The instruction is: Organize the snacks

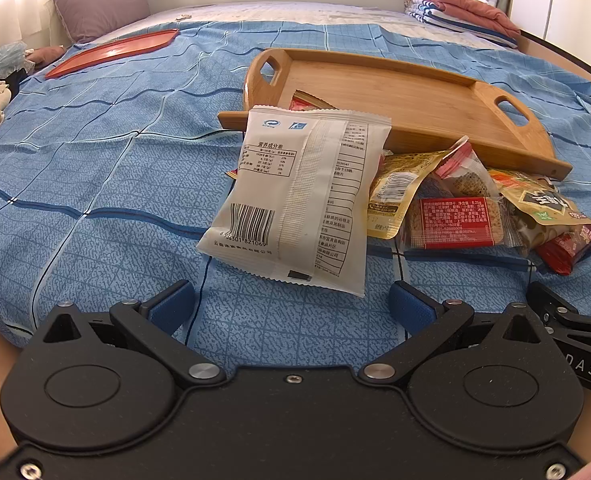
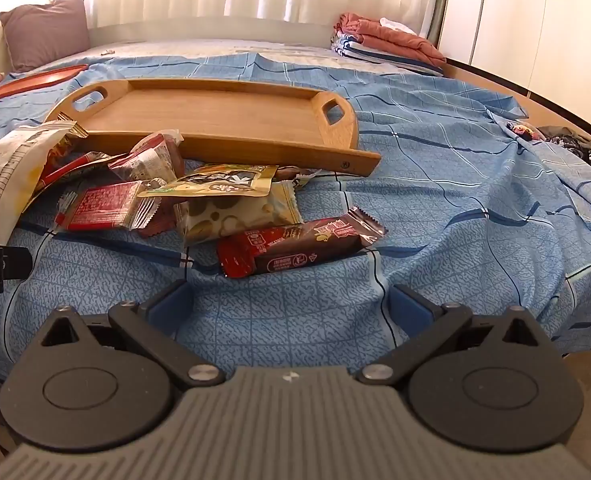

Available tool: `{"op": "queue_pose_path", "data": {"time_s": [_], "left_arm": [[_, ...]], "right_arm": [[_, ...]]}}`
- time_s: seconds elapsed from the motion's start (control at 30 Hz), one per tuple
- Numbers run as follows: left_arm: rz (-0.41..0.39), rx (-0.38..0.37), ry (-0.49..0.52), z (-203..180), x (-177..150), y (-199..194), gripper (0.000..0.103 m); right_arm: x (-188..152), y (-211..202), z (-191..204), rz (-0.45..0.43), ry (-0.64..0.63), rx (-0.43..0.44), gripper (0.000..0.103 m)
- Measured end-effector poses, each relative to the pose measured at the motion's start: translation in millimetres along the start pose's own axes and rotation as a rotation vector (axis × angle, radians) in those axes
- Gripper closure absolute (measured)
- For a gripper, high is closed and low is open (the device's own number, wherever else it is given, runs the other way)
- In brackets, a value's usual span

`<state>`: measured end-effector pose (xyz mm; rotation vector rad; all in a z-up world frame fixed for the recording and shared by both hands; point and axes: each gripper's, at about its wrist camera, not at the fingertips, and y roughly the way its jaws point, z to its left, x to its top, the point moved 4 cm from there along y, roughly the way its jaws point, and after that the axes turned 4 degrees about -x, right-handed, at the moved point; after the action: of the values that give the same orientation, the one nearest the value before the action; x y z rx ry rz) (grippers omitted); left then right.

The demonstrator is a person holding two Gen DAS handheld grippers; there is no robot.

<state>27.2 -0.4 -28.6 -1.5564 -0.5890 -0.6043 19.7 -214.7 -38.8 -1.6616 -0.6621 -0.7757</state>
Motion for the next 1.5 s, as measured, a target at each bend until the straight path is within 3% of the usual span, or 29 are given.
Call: {"op": "queue_pose_path", "data": {"time_s": [1.5], "left_arm": [[-0.014, 0.011, 0.014, -0.4, 3.5, -6.9, 0.0]], "right_arm": [[-0.8, -2.6, -0.9, -0.016, 0.005, -0.003, 0.0]]}}
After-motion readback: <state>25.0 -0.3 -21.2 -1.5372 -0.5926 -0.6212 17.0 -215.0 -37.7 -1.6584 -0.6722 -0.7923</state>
